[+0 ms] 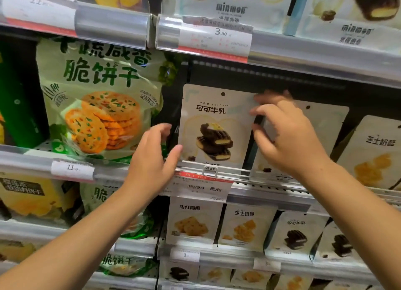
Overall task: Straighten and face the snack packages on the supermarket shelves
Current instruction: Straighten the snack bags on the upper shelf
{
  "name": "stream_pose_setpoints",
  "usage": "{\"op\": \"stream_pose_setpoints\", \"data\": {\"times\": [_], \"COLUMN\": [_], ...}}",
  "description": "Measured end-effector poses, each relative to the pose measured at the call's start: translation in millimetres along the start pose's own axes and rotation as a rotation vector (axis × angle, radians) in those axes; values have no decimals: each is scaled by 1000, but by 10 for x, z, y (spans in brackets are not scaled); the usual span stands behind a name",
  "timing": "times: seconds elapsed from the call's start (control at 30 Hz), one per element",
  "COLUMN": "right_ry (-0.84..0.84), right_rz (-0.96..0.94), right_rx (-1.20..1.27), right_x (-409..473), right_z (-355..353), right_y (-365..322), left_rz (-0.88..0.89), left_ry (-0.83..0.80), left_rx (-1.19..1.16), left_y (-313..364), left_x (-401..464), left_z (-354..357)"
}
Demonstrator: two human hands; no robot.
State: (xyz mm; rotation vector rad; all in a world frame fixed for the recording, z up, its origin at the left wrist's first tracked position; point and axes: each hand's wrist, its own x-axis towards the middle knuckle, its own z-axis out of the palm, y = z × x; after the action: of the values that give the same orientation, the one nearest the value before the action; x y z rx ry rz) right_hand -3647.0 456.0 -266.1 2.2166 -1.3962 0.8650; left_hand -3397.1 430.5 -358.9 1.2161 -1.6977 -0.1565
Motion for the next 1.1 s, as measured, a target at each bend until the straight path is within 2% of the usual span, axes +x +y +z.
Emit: {"op": "stream_pose_setpoints", "data": {"times": [0.07, 0.13, 0.2, 0.33, 0.43, 0.53, 0.63, 0.67, 0.73, 0.77, 0.83, 0.9, 0.97, 1.1], "right_ry": [19, 15, 8, -94, -115, -38, 70, 101, 153, 175, 206, 216, 221, 225], "right_rz": [-60, -91, -86, 17, -32, -49, -65, -70, -78, -78, -81, -83, -79, -71], "right_rx": [44, 99, 134, 144, 35, 10, 10, 14, 28, 36, 51, 57, 56, 41], "right_x": [-201, -381, -549, -825, -923, -932, -960, -961, -950, -945, -947, -955, -957, -941], "right_z": [93, 218, 367, 669, 847, 954, 1059, 1084, 1121, 1138, 1170, 1194, 1206, 1217], "right_y": [-9, -26, -44, -59, -27, -12, -5, -2, 0, 4, 10, 15, 16, 18], "left_rz": [259, 435, 452, 367, 366, 390, 555, 625, 644, 566, 256, -59, -284, -576], "left_ry": [115, 42, -55, -137, -102, -23, 37, -34, -312, -419, -480, -448, -359, -270], "left_rx": [75, 232, 377, 586, 590, 580, 456, 389, 318, 305, 283, 219, 100, -88], "left_y": [-4, -56, -118, -191, -235, -277, -396, -420, -467, -508, -592, -634, -623, -630], "left_x": [-240, -442, -534, -595, -595, -625, -950, -1103, -1351, -1429, -1506, -1459, -1355, -1096], "left_z": [-25, 18, 99, 164, 189, 211, 299, 343, 443, 504, 616, 709, 806, 942]}}
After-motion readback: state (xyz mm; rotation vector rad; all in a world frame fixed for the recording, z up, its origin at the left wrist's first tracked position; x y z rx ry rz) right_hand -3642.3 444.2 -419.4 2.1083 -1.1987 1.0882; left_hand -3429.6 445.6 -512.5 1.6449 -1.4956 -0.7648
